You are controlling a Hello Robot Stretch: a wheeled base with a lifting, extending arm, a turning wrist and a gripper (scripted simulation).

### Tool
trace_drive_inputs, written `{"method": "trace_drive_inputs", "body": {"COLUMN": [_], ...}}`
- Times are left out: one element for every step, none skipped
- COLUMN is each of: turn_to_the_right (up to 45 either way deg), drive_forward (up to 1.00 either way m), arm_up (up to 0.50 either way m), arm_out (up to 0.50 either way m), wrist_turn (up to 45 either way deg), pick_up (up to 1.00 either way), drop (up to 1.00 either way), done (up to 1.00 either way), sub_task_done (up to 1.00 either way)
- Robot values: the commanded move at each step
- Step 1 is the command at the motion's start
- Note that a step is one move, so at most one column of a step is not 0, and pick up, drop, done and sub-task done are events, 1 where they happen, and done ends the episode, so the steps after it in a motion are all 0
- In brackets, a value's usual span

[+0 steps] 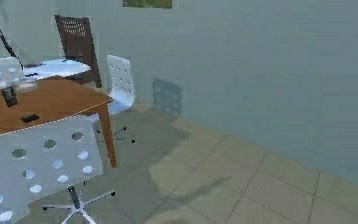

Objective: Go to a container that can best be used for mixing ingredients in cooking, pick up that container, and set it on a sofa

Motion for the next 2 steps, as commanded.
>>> {"method": "trace_drive_inputs", "body": {"turn_to_the_right": [0.0,0.0], "drive_forward": [1.00,0.65], "arm_up": [0.00,0.00], "arm_out": [0.00,0.00], "wrist_turn": [0.0,0.0], "pick_up": [0.00,0.00], "drop": [0.00,0.00], "done": [0.00,0.00], "sub_task_done": [0.00,0.00]}}
